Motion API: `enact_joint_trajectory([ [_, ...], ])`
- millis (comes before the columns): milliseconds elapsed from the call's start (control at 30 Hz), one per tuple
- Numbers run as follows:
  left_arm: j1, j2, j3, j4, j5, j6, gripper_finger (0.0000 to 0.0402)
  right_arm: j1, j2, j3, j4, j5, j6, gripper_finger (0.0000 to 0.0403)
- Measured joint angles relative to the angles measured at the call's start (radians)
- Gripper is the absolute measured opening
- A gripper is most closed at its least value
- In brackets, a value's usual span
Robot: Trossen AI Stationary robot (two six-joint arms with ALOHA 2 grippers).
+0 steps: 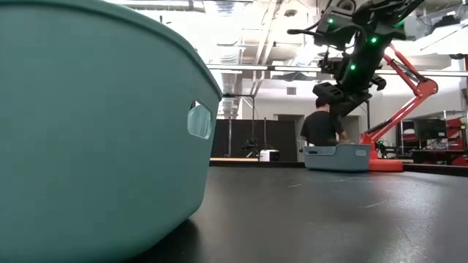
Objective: Sort batteries
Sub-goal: Put the black battery into the blue bin
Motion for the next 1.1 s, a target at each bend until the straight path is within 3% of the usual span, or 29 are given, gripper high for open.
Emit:
enact_joint_trajectory([
  [133,0.000,0.000,0.000,-0.001,0.000,-0.007,0.0292,0.048,-0.005,0.000,0.009,-0.029,-0.049,0.0243],
  [333,0.000,0.000,0.000,-0.008,0.000,-0.002,0.0292,0.252,-0.026,0.000,-0.025,-0.150,-0.080,0.0244],
  [833,0.002,0.000,0.000,-0.014,-0.004,0.000,0.0292,0.945,-0.007,0.000,-0.043,-0.212,0.379,0.0223],
  [1100,0.024,0.000,0.000,-0.014,-0.006,0.003,0.0292,1.165,0.156,0.000,0.072,-0.282,0.464,0.0223],
])
